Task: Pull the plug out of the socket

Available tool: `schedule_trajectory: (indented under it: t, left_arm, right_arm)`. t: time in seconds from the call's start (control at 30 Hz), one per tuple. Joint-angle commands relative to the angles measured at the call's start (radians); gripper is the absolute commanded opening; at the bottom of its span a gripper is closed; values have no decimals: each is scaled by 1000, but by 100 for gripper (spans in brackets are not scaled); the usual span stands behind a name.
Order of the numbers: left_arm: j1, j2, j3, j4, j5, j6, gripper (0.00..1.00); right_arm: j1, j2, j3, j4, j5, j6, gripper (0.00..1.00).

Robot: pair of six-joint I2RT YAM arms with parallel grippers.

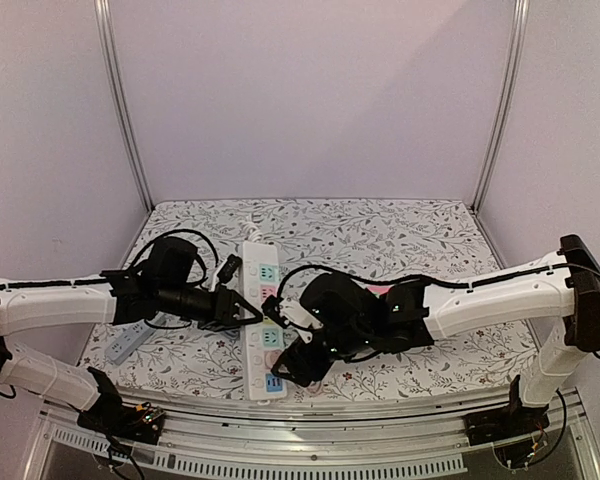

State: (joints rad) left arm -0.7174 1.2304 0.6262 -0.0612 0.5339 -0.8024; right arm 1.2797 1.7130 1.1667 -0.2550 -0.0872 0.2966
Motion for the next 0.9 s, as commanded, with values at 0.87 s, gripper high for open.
schedule_trajectory:
  t: [0.87]
  left_arm:
    - [44, 1, 108, -42, 174, 65, 0]
  right_arm:
    - [54, 57, 34, -37, 221, -218, 46]
